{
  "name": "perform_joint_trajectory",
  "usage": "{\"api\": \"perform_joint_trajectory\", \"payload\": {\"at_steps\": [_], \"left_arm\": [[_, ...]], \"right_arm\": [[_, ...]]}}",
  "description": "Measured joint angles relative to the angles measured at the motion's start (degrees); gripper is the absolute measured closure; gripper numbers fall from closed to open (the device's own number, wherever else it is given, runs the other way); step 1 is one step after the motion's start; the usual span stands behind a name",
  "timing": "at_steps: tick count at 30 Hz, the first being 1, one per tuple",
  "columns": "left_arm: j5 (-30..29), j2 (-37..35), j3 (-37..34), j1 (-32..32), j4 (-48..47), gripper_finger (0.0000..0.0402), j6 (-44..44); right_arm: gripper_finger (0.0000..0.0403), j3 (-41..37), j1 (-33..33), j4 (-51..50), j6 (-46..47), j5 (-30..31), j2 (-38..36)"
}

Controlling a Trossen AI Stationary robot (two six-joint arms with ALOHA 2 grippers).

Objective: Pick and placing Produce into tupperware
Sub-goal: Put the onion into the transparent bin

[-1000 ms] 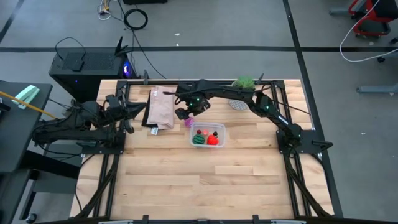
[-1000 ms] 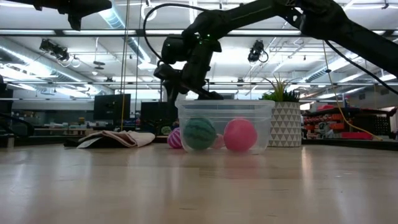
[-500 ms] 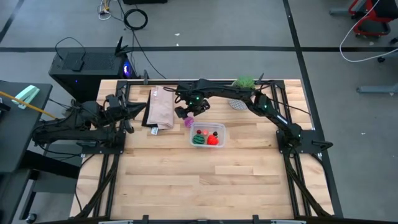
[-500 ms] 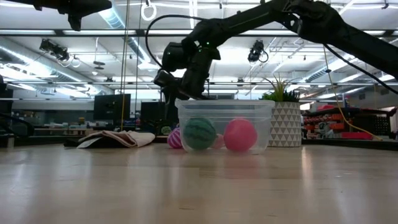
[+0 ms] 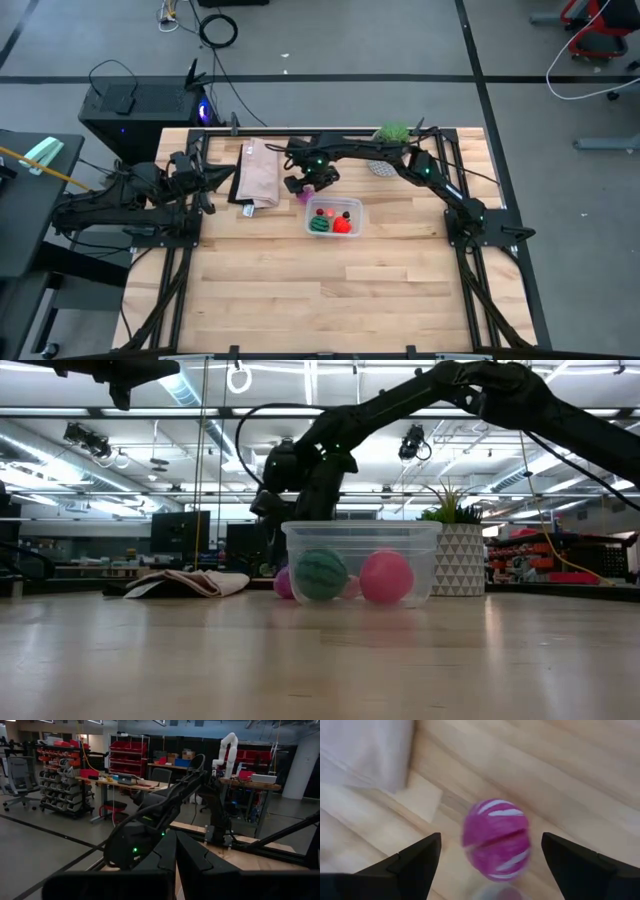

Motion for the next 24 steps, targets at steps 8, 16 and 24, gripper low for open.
{"api": "perform_joint_trajectory", "payload": {"at_steps": [8, 16, 24], "left_arm": [[0.0, 0.0, 0.0, 0.0, 0.0, 0.0377, 0.0], [0.0, 0.0, 0.0, 0.0, 0.0, 0.0387, 0.3], [0.0, 0.0, 0.0, 0.0, 0.0, 0.0383, 0.6]], "right_arm": [[0.0071, 0.0, 0.1, 3.8, 1.0, -0.3, 0.0], [0.0095, 0.0, 0.1, 3.7, -0.2, -1.7, 0.0], [0.0103, 0.0, 0.6, 3.6, -0.5, -2.1, 0.0]]}}
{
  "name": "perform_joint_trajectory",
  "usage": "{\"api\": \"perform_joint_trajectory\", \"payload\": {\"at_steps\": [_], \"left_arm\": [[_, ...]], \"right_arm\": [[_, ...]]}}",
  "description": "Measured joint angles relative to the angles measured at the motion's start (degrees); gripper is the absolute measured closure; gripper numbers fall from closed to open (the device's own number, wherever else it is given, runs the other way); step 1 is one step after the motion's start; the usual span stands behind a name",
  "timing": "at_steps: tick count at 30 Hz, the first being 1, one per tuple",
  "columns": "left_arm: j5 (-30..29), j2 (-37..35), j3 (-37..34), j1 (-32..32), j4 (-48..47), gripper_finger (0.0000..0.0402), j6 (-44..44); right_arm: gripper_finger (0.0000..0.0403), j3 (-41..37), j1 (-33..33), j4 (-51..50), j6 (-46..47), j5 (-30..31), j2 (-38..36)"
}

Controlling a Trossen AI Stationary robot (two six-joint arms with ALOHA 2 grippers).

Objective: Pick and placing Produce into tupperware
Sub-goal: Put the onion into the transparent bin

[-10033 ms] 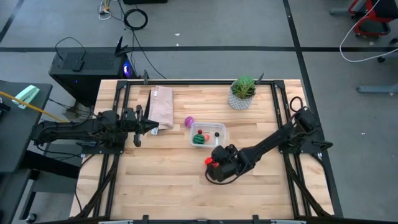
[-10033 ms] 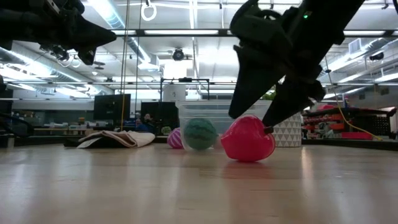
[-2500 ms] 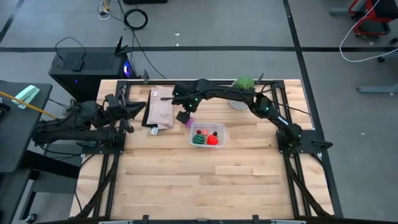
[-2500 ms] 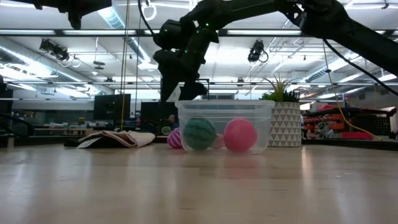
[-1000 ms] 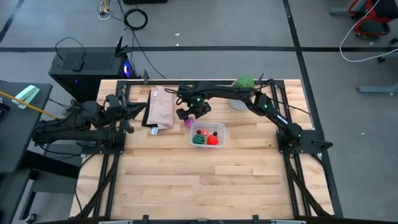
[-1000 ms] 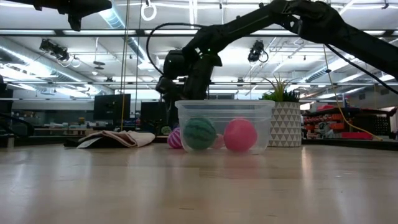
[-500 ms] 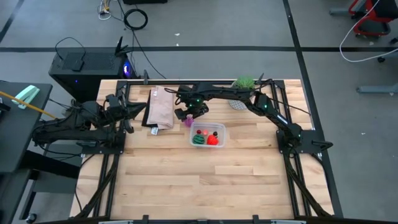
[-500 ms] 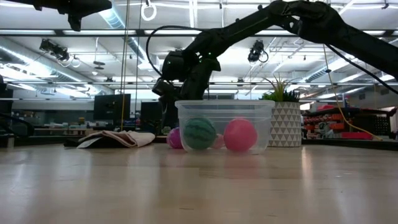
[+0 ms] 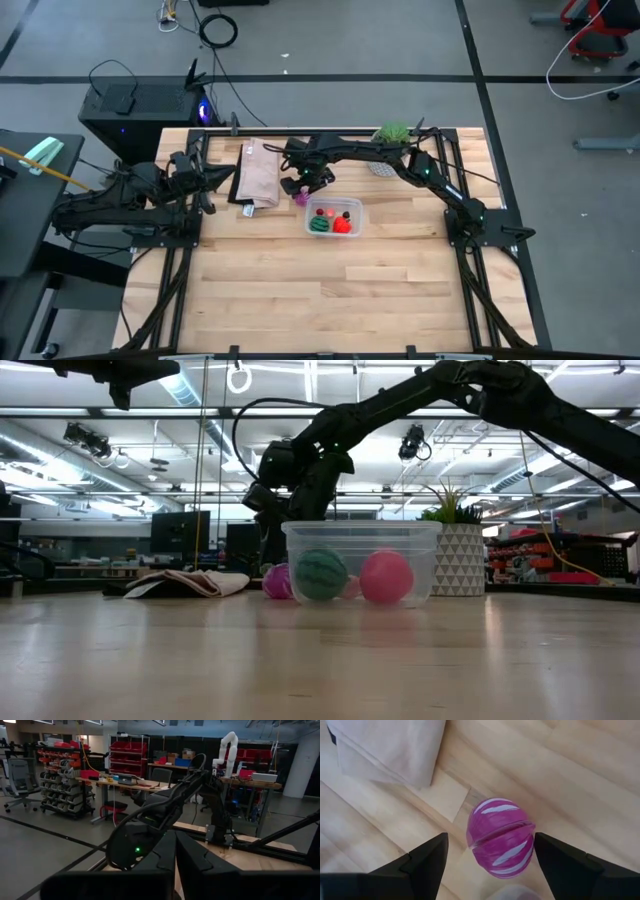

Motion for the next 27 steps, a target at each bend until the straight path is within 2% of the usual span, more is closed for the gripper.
{"api": "perform_joint_trajectory", "payload": {"at_steps": [16, 27], "left_arm": [[0.0, 0.0, 0.0, 0.0, 0.0, 0.0389, 0.0], [0.0, 0.0, 0.0, 0.0, 0.0, 0.0380, 0.0]], "right_arm": [[0.0109, 0.0, 0.6, 0.0, 0.0, -0.5, 0.0], [0.0164, 0.0, 0.6, 0.0, 0.0, 0.7, 0.0]]}}
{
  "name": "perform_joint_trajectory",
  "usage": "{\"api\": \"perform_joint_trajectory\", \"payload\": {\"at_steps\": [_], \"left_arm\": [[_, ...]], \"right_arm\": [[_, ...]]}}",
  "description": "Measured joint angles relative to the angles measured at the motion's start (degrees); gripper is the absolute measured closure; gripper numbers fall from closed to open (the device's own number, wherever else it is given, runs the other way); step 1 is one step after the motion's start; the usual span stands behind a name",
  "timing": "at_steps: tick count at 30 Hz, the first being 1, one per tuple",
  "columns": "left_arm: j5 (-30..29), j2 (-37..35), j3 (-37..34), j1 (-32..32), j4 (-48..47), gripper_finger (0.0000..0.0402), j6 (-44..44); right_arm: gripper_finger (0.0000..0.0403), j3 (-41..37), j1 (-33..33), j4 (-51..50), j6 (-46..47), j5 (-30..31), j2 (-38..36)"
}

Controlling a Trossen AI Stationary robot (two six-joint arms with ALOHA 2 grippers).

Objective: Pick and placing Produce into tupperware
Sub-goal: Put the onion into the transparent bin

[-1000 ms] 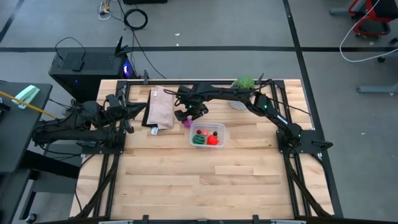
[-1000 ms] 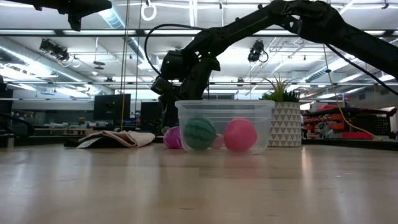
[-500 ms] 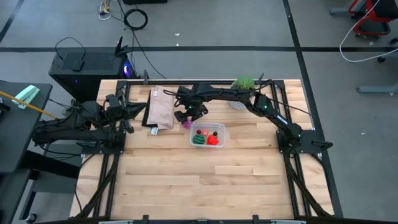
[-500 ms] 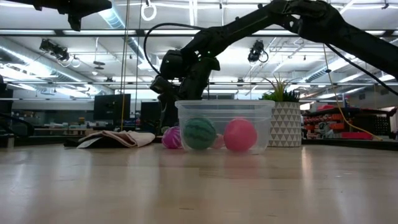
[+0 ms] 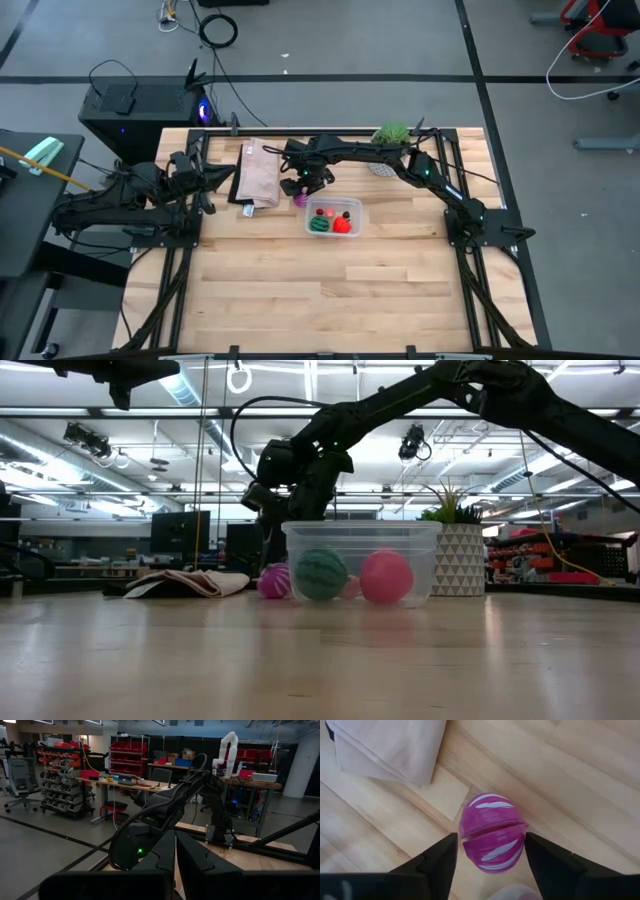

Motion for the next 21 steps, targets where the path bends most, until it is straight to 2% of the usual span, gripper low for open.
{"api": "perform_joint_trajectory", "payload": {"at_steps": [9, 15, 21], "left_arm": [[0.0, 0.0, 0.0, 0.0, 0.0, 0.0388, 0.0], [0.0, 0.0, 0.0, 0.0, 0.0, 0.0378, 0.0], [0.0, 0.0, 0.0, 0.0, 0.0, 0.0384, 0.0]], "right_arm": [[0.0207, 0.0, 0.0, 0.0, -0.9, 0.0, 0.0], [0.0212, 0.0, 0.0, 0.1, -1.1, 0.0, 0.0], [0.0212, 0.0, -0.4, 0.1, -1.1, -0.4, 0.0]]}}
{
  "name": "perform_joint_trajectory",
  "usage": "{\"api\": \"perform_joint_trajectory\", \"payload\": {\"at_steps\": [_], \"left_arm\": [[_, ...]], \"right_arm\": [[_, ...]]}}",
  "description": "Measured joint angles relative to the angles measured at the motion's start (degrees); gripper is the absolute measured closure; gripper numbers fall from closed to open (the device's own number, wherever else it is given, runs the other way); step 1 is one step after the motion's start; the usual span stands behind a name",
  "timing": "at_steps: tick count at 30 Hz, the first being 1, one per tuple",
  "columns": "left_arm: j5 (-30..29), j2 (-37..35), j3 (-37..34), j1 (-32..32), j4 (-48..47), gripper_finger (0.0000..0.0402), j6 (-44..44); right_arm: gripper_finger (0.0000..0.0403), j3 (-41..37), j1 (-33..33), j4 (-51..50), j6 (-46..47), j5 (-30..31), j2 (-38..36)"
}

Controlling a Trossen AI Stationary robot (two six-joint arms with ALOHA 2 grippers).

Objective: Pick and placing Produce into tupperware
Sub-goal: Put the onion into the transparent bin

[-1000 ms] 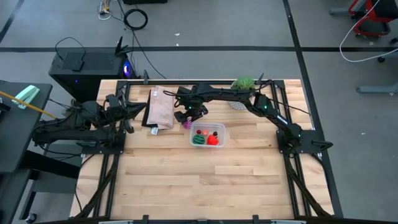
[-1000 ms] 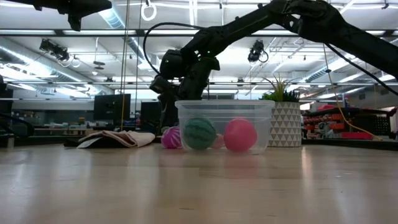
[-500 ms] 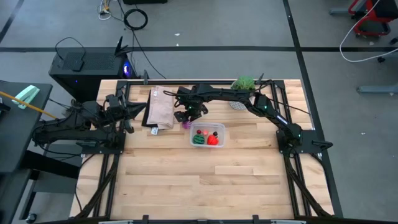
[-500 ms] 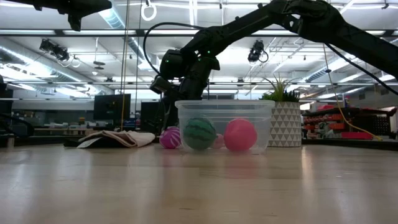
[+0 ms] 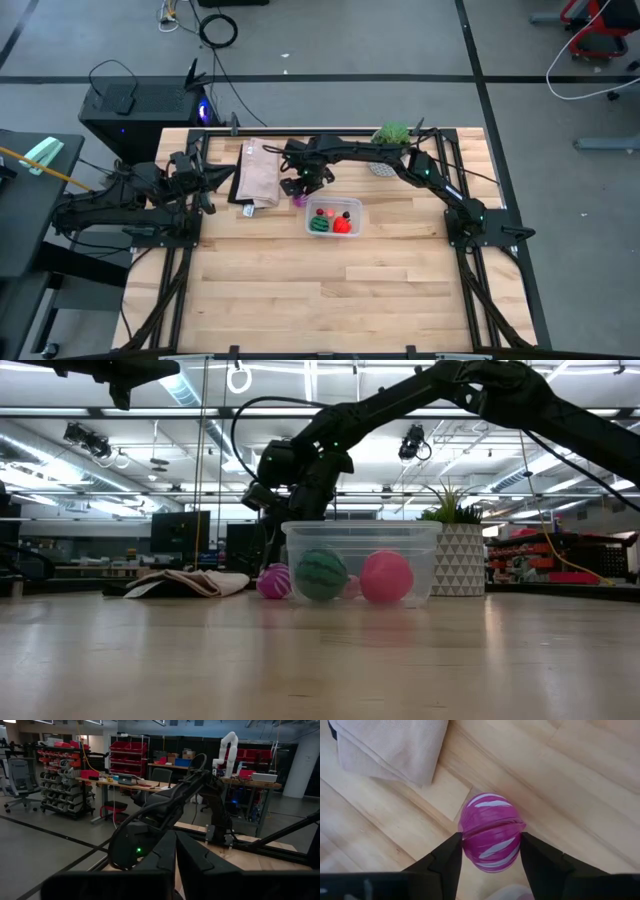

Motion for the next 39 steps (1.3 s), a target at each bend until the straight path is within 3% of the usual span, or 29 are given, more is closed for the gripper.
{"api": "perform_joint_trajectory", "payload": {"at_steps": [15, 26, 32, 39], "left_arm": [[0.0, 0.0, 0.0, 0.0, 0.0, 0.0377, 0.0], [0.0, 0.0, 0.0, 0.0, -1.4, 0.0388, -0.1], [0.0, 0.0, 0.0, 0.0, -1.4, 0.0378, -0.2], [0.0, 0.0, 0.0, 0.0, -1.4, 0.0385, 0.7]], "right_arm": [[0.0213, 0.0, -1.2, 3.1, 0.0, -3.0, -0.6], [0.0213, 2.0, -2.5, 0.8, -1.8, -6.0, -6.7], [0.0213, 2.1, -0.6, -10.0, -6.2, -5.7, -14.0], [0.0213, 2.0, 2.6, -28.0, -8.9, 5.8, -20.4]]}}
